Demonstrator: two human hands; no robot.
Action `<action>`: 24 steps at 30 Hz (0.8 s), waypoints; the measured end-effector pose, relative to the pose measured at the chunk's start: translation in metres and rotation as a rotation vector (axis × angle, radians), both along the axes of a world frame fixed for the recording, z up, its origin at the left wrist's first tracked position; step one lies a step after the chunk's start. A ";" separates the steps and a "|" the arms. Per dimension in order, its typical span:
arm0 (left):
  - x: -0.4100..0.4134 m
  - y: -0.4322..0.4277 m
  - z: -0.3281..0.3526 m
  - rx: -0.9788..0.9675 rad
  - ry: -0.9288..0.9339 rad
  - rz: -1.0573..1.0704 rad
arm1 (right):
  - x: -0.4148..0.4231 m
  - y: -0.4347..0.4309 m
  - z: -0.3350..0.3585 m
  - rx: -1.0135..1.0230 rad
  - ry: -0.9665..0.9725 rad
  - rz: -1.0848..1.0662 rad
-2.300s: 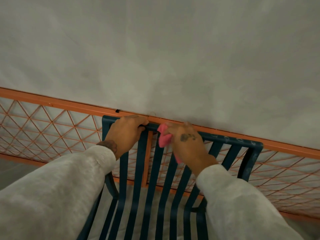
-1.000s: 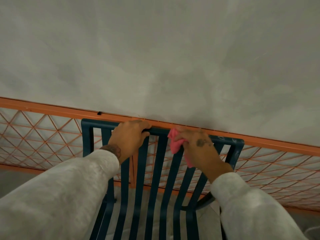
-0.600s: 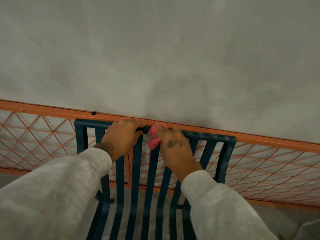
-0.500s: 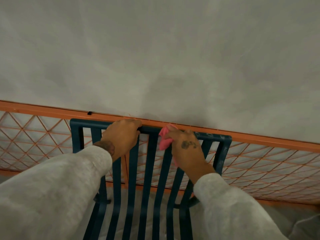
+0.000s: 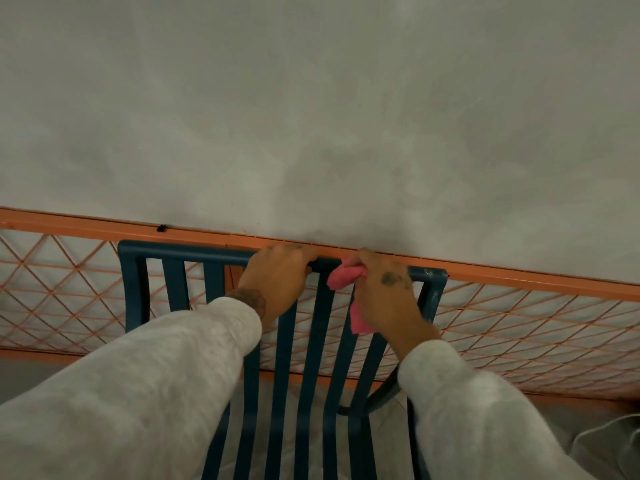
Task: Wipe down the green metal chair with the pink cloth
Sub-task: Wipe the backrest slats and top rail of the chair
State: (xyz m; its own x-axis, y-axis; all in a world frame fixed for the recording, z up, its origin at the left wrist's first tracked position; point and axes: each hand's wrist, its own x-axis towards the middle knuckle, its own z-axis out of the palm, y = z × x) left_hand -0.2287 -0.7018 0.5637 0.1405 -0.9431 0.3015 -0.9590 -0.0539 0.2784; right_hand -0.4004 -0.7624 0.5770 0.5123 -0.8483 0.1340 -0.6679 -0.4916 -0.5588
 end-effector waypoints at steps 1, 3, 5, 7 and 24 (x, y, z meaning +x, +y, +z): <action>0.000 0.000 0.001 -0.010 0.014 -0.003 | 0.007 0.007 -0.006 -0.037 -0.007 -0.001; 0.000 0.001 0.001 -0.028 0.037 -0.019 | 0.017 0.015 -0.018 -0.109 0.031 0.044; 0.001 0.001 0.002 -0.035 0.045 -0.023 | 0.013 0.009 -0.022 -0.118 0.025 0.152; 0.001 0.001 0.002 -0.031 0.040 -0.013 | -0.006 -0.003 -0.026 -0.118 0.009 0.220; -0.003 0.004 -0.001 -0.083 0.043 -0.002 | -0.016 -0.003 -0.021 -0.084 -0.120 0.098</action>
